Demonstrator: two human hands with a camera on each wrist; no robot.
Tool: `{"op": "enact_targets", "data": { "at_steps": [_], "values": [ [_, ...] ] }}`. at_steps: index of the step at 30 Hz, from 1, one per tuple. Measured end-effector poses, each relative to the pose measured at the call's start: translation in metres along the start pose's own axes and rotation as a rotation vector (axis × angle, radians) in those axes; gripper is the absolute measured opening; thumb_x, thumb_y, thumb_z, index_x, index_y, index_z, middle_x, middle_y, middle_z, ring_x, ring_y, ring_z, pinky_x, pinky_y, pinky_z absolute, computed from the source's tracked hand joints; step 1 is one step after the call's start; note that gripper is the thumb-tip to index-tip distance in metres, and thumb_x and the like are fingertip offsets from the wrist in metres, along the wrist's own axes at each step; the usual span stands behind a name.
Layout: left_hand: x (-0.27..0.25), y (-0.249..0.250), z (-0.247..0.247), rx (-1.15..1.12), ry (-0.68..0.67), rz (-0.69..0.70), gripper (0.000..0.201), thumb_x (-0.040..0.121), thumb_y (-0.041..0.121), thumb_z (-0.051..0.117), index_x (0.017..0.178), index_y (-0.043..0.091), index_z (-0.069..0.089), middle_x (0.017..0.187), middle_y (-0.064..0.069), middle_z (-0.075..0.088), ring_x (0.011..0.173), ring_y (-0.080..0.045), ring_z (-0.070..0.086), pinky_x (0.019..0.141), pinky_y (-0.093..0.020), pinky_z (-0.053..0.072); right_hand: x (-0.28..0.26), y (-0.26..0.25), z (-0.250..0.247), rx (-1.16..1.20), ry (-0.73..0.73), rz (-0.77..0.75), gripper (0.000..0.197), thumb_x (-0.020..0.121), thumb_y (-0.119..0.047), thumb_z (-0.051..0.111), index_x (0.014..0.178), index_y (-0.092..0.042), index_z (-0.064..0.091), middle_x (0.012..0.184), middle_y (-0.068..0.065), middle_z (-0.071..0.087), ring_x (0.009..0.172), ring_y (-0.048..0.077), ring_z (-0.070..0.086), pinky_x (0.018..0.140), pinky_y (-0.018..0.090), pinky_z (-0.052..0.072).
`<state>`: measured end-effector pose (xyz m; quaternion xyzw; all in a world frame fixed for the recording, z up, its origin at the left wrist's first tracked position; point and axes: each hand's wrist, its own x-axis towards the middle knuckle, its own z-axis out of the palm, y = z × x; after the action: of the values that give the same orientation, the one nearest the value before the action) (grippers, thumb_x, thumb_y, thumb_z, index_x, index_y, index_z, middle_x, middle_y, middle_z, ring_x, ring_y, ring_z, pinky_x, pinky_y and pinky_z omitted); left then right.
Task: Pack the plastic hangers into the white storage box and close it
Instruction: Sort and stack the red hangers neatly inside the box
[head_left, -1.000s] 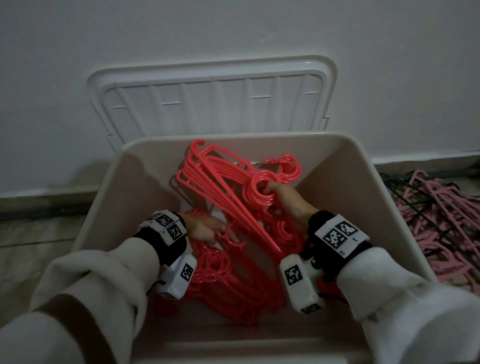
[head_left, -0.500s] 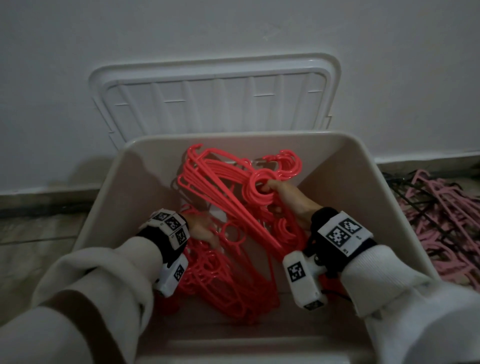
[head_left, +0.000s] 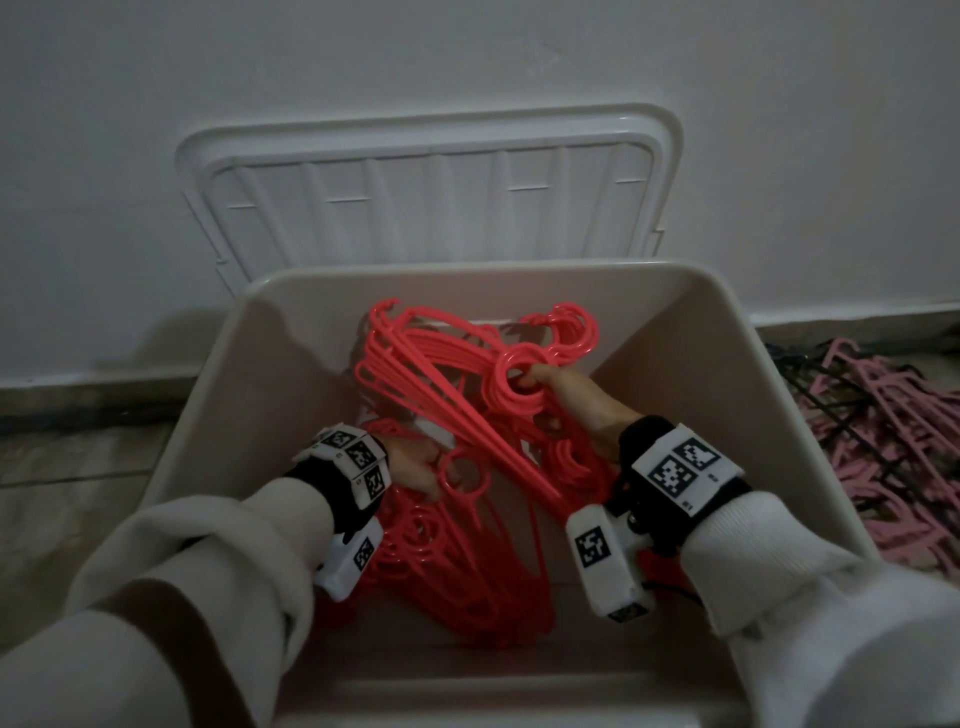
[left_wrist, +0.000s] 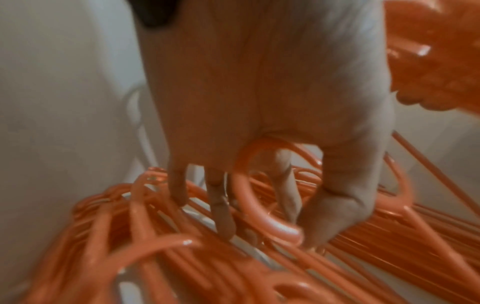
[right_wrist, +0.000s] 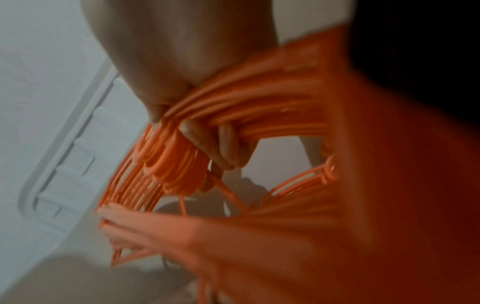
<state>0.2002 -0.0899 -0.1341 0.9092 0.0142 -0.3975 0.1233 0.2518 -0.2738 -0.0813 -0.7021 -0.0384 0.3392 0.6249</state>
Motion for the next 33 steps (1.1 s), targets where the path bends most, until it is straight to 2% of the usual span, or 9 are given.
{"op": "enact_targets", "data": {
  "at_steps": [5,9,13,18,20,23,27,28,33],
  "values": [
    [-0.002,0.002,-0.002,0.087,-0.006,0.082,0.037,0.085,0.017,0.061,0.121,0.016,0.06,0.12,-0.001,0.06,0.109,-0.019,0.055,0.086,-0.02,0.041,-0.004,-0.001,0.002,-0.11,-0.007,-0.005,0.035,0.089,-0.005,0.038,0.056,-0.014,0.043,0.032,-0.008,0.034,0.025,0.004,0.023,0.032,0.014,0.015],
    [0.001,0.001,-0.002,0.216,0.005,0.032,0.045,0.087,0.036,0.061,0.128,0.018,0.054,0.131,0.0,0.054,0.12,-0.021,0.049,0.104,-0.032,0.036,-0.004,-0.001,0.002,-0.088,-0.02,-0.014,0.033,0.088,-0.004,0.038,0.057,-0.012,0.042,0.033,-0.006,0.033,0.025,0.005,0.023,0.032,0.013,0.014],
    [-0.002,0.009,-0.001,0.366,0.007,0.019,0.048,0.098,0.032,0.045,0.14,0.011,0.038,0.146,-0.008,0.039,0.133,-0.023,0.037,0.107,-0.031,0.028,-0.002,-0.002,0.001,-0.078,-0.025,-0.006,0.032,0.088,-0.004,0.037,0.058,-0.012,0.042,0.034,-0.005,0.033,0.025,0.006,0.022,0.032,0.012,0.014],
    [-0.011,0.008,-0.008,0.27,0.033,0.077,0.042,0.095,0.031,0.037,0.128,0.011,0.055,0.131,-0.004,0.056,0.12,-0.022,0.051,0.102,-0.03,0.039,-0.002,-0.003,0.0,-0.151,-0.012,0.04,0.034,0.089,-0.008,0.039,0.056,-0.014,0.041,0.032,-0.007,0.033,0.025,0.005,0.023,0.033,0.014,0.015],
    [-0.013,0.007,-0.007,0.25,0.049,0.142,0.039,0.093,0.019,0.037,0.124,0.008,0.058,0.127,-0.006,0.059,0.118,-0.024,0.053,0.101,-0.03,0.04,-0.003,-0.003,0.001,-0.185,-0.01,0.043,0.033,0.09,-0.008,0.039,0.057,-0.014,0.042,0.031,-0.008,0.034,0.024,0.004,0.023,0.031,0.014,0.015],
    [-0.014,0.011,-0.002,0.235,0.035,0.138,0.036,0.096,0.008,0.037,0.126,0.009,0.056,0.127,-0.001,0.058,0.119,-0.019,0.051,0.096,-0.019,0.034,-0.004,-0.003,0.002,-0.231,0.0,0.06,0.034,0.09,-0.008,0.04,0.057,-0.014,0.042,0.029,-0.009,0.034,0.023,0.004,0.023,0.03,0.013,0.016],
    [-0.012,0.017,0.003,0.223,0.019,0.091,0.027,0.093,0.013,0.045,0.11,0.003,0.063,0.083,-0.001,0.056,0.083,-0.016,0.051,0.072,-0.022,0.043,-0.005,-0.005,0.002,-0.254,0.017,0.078,0.033,0.09,-0.009,0.041,0.058,-0.014,0.043,0.029,-0.009,0.033,0.022,0.004,0.022,0.029,0.012,0.015],
    [-0.012,0.017,0.002,0.226,0.026,0.062,0.025,0.091,0.015,0.047,0.106,0.003,0.064,0.081,-0.003,0.056,0.078,-0.017,0.051,0.067,-0.023,0.043,-0.005,-0.005,0.002,-0.254,0.016,0.076,0.033,0.091,-0.009,0.041,0.059,-0.014,0.043,0.028,-0.01,0.032,0.022,0.004,0.022,0.029,0.012,0.015],
    [-0.009,0.011,0.0,0.157,-0.011,0.082,0.032,0.074,0.038,0.059,0.098,0.02,0.071,0.102,0.002,0.07,0.095,-0.019,0.063,0.089,-0.037,0.052,-0.004,-0.004,0.002,-0.257,0.013,0.055,0.028,0.091,-0.009,0.041,0.065,-0.015,0.046,0.028,-0.01,0.032,0.022,0.003,0.023,0.029,0.011,0.016]
  ]
}}
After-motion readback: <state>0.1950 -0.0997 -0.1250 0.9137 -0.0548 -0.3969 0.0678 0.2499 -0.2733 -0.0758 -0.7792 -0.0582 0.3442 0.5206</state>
